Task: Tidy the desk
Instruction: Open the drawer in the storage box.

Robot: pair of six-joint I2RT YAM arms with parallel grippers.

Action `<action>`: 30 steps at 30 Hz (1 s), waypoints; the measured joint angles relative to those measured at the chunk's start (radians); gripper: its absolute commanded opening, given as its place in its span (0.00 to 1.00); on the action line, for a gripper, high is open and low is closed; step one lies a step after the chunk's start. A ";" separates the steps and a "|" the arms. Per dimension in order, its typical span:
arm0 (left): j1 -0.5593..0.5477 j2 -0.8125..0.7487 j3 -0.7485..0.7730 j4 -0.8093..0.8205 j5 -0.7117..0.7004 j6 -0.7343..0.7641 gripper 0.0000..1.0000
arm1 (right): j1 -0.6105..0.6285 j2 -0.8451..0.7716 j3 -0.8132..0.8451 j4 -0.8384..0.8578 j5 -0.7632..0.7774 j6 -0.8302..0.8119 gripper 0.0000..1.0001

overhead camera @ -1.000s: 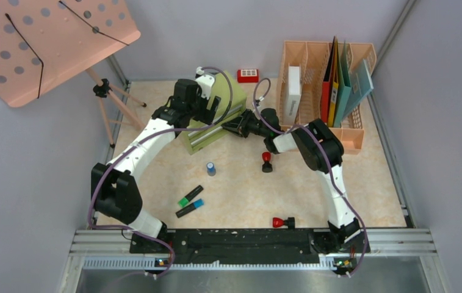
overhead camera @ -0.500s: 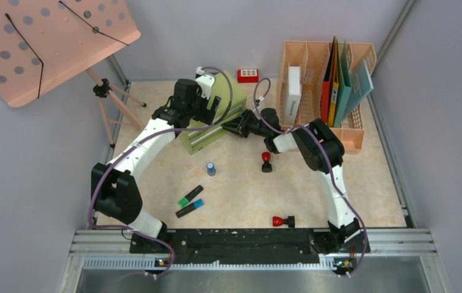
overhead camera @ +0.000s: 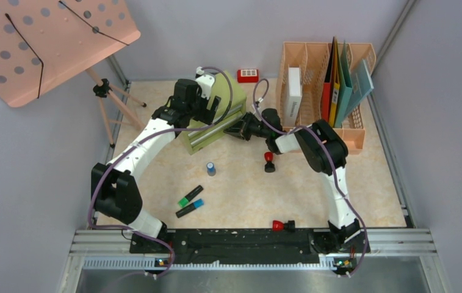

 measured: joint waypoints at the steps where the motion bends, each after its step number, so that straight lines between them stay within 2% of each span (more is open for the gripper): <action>1: 0.000 0.000 0.000 0.000 0.000 0.000 0.92 | 0.000 -0.002 -0.003 0.000 -0.003 0.000 0.01; 7: 0.000 0.000 0.000 0.000 0.000 0.000 0.94 | 0.000 -0.003 -0.003 -0.006 -0.025 -0.028 0.36; 11: 0.000 0.000 0.000 0.000 0.001 0.000 0.97 | 0.000 -0.004 0.028 -0.090 -0.055 -0.110 0.48; 17: 0.001 0.000 0.021 -0.036 0.010 -0.001 0.99 | 0.000 -0.031 0.087 -0.254 -0.081 -0.307 0.56; 24: 0.022 -0.019 0.049 -0.133 0.032 0.000 0.99 | -0.019 -0.112 0.104 -0.468 -0.073 -0.584 0.57; 30: 0.040 -0.122 0.016 -0.250 0.053 0.069 0.98 | -0.023 -0.221 0.108 -0.649 -0.053 -0.830 0.57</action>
